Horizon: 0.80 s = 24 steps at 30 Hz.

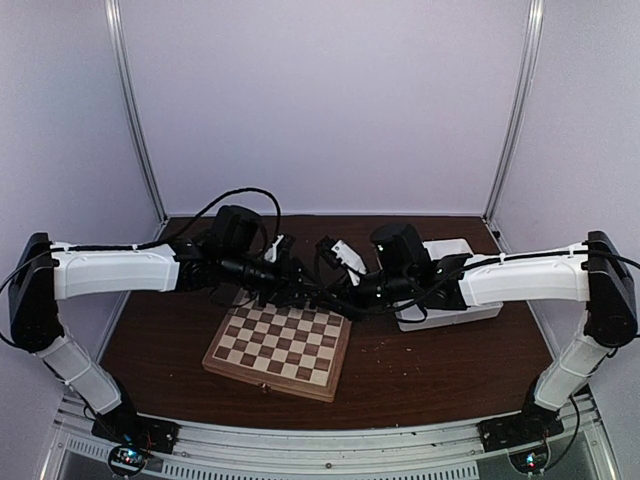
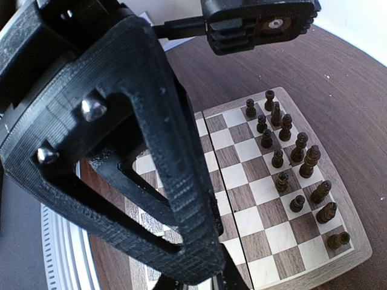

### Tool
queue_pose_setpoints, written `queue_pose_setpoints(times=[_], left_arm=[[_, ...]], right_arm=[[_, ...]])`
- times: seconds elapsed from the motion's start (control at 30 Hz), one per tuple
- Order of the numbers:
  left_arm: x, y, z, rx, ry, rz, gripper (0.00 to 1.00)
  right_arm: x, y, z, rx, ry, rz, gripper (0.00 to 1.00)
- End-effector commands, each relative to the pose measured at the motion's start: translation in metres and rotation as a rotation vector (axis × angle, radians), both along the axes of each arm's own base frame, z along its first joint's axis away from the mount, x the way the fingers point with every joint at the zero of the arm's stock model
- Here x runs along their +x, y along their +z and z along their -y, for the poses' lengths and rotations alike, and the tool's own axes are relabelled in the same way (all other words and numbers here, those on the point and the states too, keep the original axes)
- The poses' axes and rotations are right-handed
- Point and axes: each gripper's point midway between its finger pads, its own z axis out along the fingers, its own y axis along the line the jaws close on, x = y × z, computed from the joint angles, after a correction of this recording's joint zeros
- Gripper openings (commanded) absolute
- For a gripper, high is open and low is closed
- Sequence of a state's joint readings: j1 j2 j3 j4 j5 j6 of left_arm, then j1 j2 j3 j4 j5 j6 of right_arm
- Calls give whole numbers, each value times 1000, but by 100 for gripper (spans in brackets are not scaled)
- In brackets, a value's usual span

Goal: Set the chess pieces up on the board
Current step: Place the chess piece on the chessboard.

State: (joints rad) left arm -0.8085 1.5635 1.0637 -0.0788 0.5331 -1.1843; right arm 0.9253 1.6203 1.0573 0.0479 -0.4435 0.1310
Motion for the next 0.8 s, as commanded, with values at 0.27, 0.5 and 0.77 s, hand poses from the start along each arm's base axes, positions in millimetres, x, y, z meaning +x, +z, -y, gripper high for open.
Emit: queue_pose_setpoints(times=[0.27, 0.5, 0.77], left_arm=[[3, 3, 9, -47, -17, -4, 17], [5, 6, 9, -55, -10, 12, 15], [15, 26, 10, -128, 22, 41, 15]], right_arm=[[0, 26, 1, 32, -9, 83, 14], [2, 24, 3, 27, -22, 86, 27], [7, 42, 19, 118, -119, 135, 49]])
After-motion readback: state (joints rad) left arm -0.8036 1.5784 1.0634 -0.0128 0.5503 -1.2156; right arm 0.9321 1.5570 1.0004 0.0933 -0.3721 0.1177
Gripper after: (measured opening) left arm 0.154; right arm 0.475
